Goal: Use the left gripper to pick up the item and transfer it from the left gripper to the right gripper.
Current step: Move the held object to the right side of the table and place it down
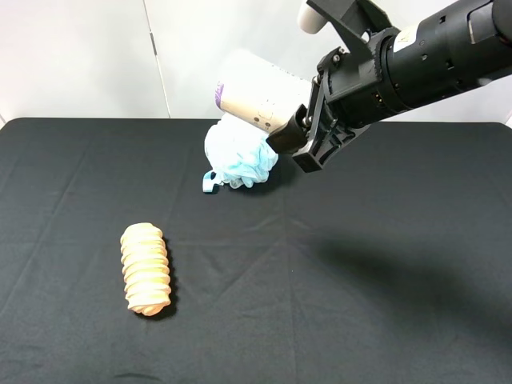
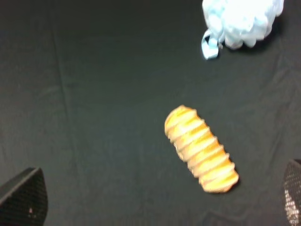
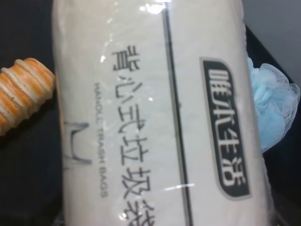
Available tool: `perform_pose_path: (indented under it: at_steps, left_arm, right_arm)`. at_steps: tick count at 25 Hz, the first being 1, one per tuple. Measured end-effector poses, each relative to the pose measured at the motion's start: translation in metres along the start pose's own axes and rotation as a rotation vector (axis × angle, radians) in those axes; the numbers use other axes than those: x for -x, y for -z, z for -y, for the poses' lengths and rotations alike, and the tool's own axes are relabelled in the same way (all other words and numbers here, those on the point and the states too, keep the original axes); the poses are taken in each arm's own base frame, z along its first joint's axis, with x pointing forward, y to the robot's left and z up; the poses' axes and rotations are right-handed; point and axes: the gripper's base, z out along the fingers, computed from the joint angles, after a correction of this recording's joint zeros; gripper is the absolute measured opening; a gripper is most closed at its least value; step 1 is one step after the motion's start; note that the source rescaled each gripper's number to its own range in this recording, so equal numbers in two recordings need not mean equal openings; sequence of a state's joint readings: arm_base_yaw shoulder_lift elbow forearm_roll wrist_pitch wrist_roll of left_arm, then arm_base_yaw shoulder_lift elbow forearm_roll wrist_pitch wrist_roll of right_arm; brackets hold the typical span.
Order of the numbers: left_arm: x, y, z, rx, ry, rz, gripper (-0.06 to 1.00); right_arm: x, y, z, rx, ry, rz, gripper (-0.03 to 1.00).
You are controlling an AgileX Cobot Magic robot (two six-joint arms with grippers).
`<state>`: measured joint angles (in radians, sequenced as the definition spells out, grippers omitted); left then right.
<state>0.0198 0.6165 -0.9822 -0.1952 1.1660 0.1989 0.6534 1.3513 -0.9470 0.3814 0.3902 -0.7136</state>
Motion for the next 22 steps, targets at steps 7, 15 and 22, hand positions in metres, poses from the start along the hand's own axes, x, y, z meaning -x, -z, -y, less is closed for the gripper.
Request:
perform_pose_path:
  at_steps: [7, 15, 22]
  left_arm:
    - [-0.053, -0.003, 0.007, 0.008, -0.079, 0.038, 1.0]
    - [-0.098, -0.008, 0.011, 0.025, -0.116, 0.117, 1.0]
    - [-0.113, -0.025, 0.009, 0.016, -0.064, 0.076, 1.0]
  right_arm:
    - [0.0, 0.0, 0.0, 0.0, 0.0, 0.0, 0.0]
    - [0.0, 0.0, 0.0, -0.001, -0.02, 0.001, 0.0]
    - [0.0, 0.0, 0.0, -0.001, -0.026, 0.001, 0.0]
